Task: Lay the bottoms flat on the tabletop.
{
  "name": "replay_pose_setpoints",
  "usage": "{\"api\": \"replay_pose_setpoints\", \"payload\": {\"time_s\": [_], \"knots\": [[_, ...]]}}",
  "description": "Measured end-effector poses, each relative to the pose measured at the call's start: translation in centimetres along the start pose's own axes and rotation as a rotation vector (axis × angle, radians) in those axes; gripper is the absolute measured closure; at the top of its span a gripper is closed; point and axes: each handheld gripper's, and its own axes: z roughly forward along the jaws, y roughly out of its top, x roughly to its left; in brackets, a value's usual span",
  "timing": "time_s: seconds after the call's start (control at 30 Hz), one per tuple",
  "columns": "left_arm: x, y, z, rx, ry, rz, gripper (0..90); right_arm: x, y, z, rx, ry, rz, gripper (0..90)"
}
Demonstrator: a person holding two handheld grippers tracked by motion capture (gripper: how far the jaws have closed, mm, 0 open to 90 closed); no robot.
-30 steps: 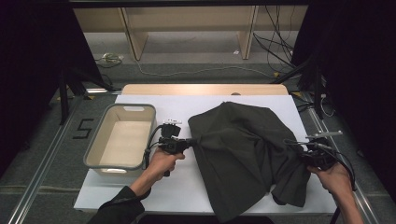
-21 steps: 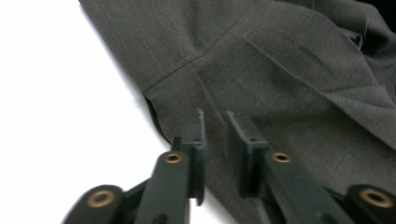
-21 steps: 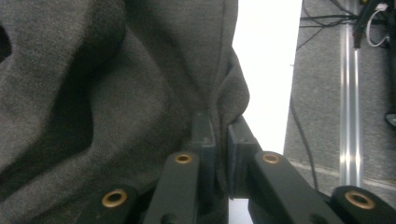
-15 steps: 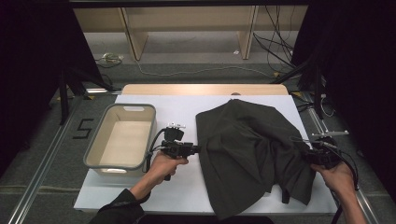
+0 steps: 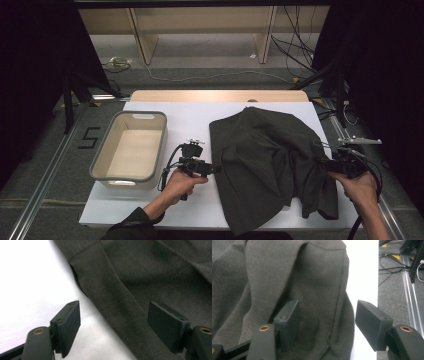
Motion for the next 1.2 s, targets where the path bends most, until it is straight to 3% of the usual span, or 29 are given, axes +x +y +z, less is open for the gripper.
{"api": "replay_pose_setpoints", "payload": {"time_s": [0.1, 0.27, 0.4, 0.73, 0.8, 0.9, 0.97, 1.07, 1.2], "knots": [[-0.5, -0.2, 0.7, 0.025, 0.007, 0.018, 23.0, 0.2, 0.0, 0.2, 0.002, 0.001, -0.004, 35.4], [-1.0, -0.5, 1.6, 0.058, 0.003, 0.012, 21.6, 0.3, 0.1, 0.2, 0.001, 0.016, 0.004, 34.6], [-1.4, -0.6, 2.2, 0.073, -0.020, -0.030, 18.7, 0.4, 0.1, 0.3, 0.001, 0.034, 0.007, 33.2], [-2.9, -0.6, 4.0, 0.091, 0.002, -0.003, 20.1, 0.6, 0.1, 1.6, 0.047, 0.057, 0.012, 28.9], [-3.1, -0.6, 4.1, 0.090, 0.028, 0.021, 25.2, 0.5, 0.1, 1.9, 0.055, 0.058, 0.015, 28.5], [-3.1, -0.3, 4.1, 0.085, 0.039, 0.021, 31.9, 0.4, 0.1, 2.2, 0.063, 0.059, 0.018, 27.8], [-3.0, -0.4, 4.1, 0.083, 0.023, 0.017, 44.8, 0.4, 0.0, 2.4, 0.071, 0.060, 0.021, 27.6], [-3.3, -0.5, 4.4, 0.081, 0.014, 0.043, 58.8, 0.3, -0.1, 2.7, 0.081, 0.061, 0.027, 27.2], [-3.6, -0.7, 4.6, 0.075, 0.023, 0.067, 79.3, 0.2, -0.2, 3.1, 0.105, 0.051, 0.024, 26.9]]}}
